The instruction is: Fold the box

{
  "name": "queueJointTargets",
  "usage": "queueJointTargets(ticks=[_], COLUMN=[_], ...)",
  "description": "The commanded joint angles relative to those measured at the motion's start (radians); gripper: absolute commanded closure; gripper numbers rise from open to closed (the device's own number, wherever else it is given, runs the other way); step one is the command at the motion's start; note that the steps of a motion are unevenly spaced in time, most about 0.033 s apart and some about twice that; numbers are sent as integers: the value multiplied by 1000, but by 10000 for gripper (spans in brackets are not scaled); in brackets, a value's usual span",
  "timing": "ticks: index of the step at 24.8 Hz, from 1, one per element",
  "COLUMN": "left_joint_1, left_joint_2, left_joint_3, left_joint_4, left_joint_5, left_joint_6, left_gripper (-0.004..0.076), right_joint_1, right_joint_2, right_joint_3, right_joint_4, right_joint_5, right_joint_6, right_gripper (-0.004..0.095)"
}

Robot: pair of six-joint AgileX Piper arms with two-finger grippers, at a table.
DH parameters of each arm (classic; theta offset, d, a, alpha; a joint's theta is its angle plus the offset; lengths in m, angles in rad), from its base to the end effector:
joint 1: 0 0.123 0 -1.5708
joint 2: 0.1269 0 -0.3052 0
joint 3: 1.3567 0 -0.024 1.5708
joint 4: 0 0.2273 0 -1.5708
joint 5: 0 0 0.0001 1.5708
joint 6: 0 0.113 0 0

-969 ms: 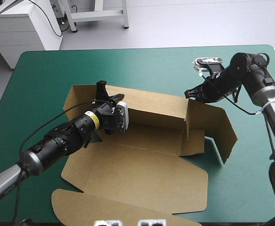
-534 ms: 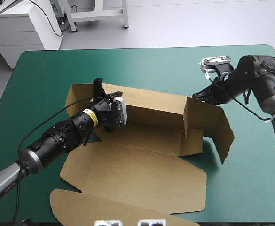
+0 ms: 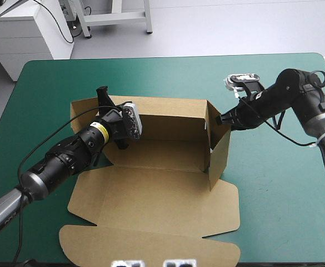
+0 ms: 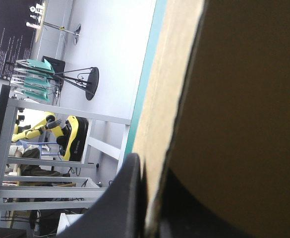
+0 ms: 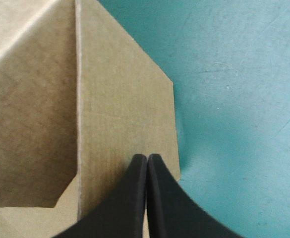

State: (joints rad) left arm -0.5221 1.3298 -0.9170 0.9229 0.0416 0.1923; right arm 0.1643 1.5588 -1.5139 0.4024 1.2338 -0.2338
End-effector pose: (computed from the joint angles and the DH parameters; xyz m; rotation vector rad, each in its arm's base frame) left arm 0.2570 -0.1435 0.3374 1.4045 1.3455 0.4278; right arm 0.2916 0.0907 0.3633 -0.4536 2.6652 0.5368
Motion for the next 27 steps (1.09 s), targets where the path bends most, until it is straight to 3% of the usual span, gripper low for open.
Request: queueJointTargets(ticks=[1, 7, 10, 13, 20, 23, 27], left_joint_1=[1, 1, 1, -12, -129, -130, -130], left_joint_2=[-23, -23, -18, -2, 54, 90, 131], left_joint_3=[-32, -32, -32, -32, -85, -135, -179], left_joint_4=[-30, -30, -30, -16, 49, 39, 39], left_joint_5=[-42, -65, -56, -32, 104, 167, 233], left_joint_6=[-39, -39, -37, -32, -41, -48, -48], left_gripper=[732, 732, 732, 732, 731, 731, 731], right_joint_1=[20, 20, 20, 20, 17, 17, 17], right_joint_2=[-40, -59, -121, -213, -272, -271, -271], right_joint_3=[-22, 60, 250, 374, 491, 517, 516], right_joint_4=[60, 133, 231, 247, 280, 358, 397], right_joint_5=[17, -82, -274, -439, -547, -555, -595], right_joint_6=[-47, -150, -301, -402, -530, -624, -688], right_gripper=[928, 926, 926, 926, 921, 827, 594])
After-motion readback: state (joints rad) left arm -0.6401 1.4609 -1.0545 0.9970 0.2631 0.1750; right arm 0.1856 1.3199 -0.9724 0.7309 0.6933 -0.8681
